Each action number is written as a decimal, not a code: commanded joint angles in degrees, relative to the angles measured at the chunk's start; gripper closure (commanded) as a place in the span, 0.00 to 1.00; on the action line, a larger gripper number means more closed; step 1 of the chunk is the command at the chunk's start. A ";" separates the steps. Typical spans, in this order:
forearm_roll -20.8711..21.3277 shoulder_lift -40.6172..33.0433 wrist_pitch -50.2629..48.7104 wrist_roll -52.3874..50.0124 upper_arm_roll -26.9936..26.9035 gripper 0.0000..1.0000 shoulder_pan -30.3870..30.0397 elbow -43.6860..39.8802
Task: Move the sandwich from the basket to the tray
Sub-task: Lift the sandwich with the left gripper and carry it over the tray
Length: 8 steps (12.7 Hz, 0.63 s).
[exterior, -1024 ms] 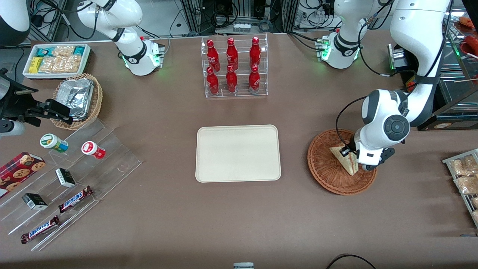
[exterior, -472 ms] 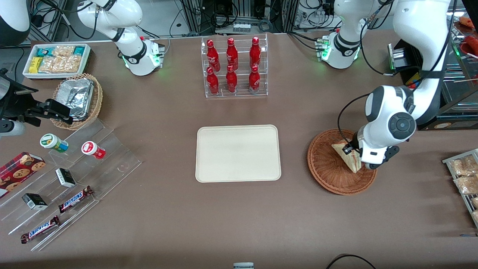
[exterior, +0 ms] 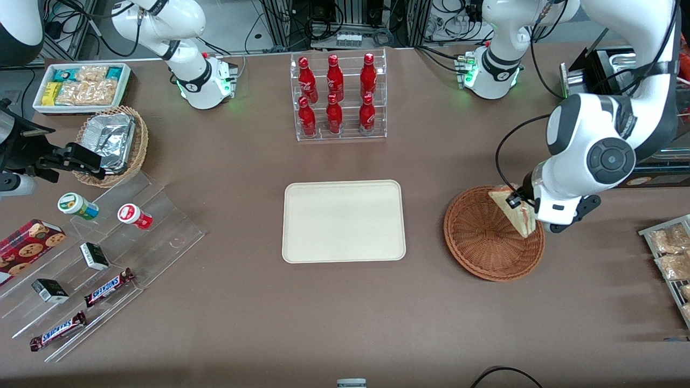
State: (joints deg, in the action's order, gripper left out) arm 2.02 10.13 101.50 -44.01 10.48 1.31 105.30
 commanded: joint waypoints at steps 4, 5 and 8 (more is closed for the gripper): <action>-0.26 1.74 -8.16 4.00 2.26 1.00 6.14 -9.50; -0.17 2.00 -7.64 5.15 2.35 1.00 8.08 -9.50; 0.35 4.10 -3.95 5.95 2.26 1.00 15.02 -9.41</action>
State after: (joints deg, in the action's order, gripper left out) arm 2.01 11.88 96.17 -39.29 13.50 12.48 97.63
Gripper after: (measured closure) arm 0.863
